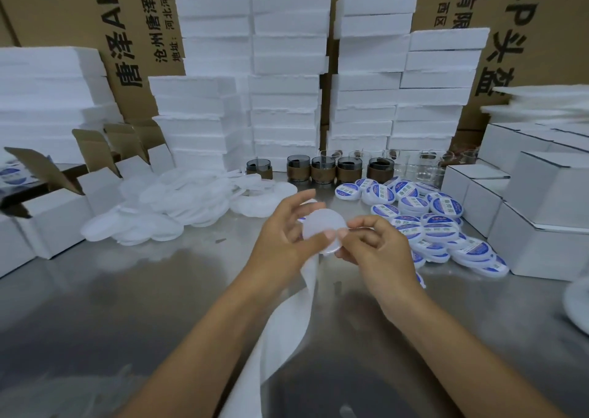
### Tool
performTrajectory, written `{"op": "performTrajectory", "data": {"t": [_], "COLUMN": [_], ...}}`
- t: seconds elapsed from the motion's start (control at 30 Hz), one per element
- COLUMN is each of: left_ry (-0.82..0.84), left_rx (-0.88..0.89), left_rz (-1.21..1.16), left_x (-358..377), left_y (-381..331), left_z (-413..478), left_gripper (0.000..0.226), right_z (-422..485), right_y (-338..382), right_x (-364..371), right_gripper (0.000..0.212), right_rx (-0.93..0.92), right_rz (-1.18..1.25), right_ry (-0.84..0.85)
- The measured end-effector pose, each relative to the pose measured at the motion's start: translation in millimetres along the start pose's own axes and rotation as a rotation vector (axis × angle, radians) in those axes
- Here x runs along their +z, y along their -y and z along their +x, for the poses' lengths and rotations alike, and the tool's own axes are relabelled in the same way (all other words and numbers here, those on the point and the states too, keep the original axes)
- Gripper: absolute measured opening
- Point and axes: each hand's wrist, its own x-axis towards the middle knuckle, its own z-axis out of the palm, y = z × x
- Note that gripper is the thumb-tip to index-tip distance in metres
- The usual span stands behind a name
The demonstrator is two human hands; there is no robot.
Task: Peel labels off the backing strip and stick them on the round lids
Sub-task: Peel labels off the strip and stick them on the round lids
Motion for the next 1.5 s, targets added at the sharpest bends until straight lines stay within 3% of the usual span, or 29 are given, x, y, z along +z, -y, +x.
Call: {"op": "performTrajectory", "data": {"t": [0.13,0.27,0.43,0.57,0.77,0.93,1.2,1.37,1.5], "left_ry": [-0.046,0.015,-0.075,-0.187,-0.197,-0.215,-0.245,-0.209,-0.151], "left_rx": [-0.187,-0.204,-0.197,-0.215,-0.251,-0.271,-0.312,-0.376,-0.414], "left_rz": [-0.431,-0.421,-0.46,-0.596,-0.674,-0.656,-0.549,-0.352,-0.143], "left_x": [0,5,-1,-7,-9,-11,-15,-11,-7], "left_y": [0,1,1,2,7,13,13,18,24], "left_z": [4,4,6,12,16,19,22,19,17], "left_gripper": [0.039,0.018,0.018,0.019,0.022,0.02,0.017,0.013,0.012], "right_z": [-3,-6,7,36,64,68,48,35,24], "right_y": [1,0,-1,-13,-25,-19,-3,-3,-2], "right_x": [4,12,8,1,11,22,4,-1,-4], "right_gripper": [0.012,0.009,0.005,0.014,0.036,0.044,0.022,0.018,0.022], "right_rx": [0.071,0.139,0.207,0.159,0.209,0.235,0.243,0.259,0.279], "right_rz": [0.11,0.148,0.121,-0.214,-0.48,-0.607,-0.192,-0.116,-0.083], "right_ry": [0.113,0.141,0.12,0.005,0.046,0.24,0.141,0.078,0.13]}}
